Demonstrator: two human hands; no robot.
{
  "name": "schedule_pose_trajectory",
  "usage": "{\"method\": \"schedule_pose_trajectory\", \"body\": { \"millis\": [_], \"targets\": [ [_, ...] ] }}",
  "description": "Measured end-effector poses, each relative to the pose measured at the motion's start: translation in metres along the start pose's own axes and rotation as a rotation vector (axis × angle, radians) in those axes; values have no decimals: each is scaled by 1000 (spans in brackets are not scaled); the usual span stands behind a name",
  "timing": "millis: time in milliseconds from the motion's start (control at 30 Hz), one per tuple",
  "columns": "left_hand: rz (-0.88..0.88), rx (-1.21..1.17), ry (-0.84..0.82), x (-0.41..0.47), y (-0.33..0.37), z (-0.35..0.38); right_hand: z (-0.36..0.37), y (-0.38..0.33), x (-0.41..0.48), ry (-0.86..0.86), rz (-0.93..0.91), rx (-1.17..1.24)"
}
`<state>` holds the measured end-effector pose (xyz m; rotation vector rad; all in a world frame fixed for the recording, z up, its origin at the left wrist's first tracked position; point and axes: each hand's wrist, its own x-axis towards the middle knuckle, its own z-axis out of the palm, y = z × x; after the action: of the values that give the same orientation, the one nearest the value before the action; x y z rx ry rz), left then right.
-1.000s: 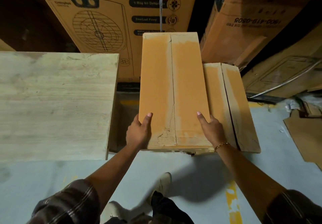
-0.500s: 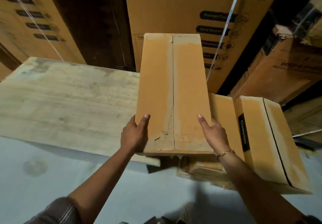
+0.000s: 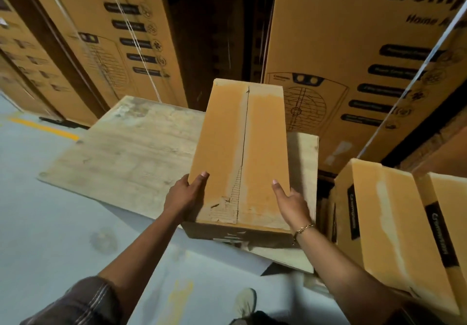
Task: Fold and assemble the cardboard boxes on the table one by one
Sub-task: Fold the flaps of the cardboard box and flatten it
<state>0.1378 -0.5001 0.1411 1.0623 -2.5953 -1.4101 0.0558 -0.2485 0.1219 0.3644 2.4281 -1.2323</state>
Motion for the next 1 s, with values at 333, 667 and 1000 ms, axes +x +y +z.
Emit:
{"method": "schedule_pose_trajectory", "body": {
  "millis": [333, 667, 1000],
  "targets": [
    [-61, 6, -43, 94, -49, -41, 80, -42, 39, -58, -74, -163],
    [594, 761, 9, 92, -37, -30, 88, -58, 30, 189, -460, -615],
    [666, 917, -183, 98, -10, -21, 118, -95, 3, 28, -403, -939]
  ]
}}
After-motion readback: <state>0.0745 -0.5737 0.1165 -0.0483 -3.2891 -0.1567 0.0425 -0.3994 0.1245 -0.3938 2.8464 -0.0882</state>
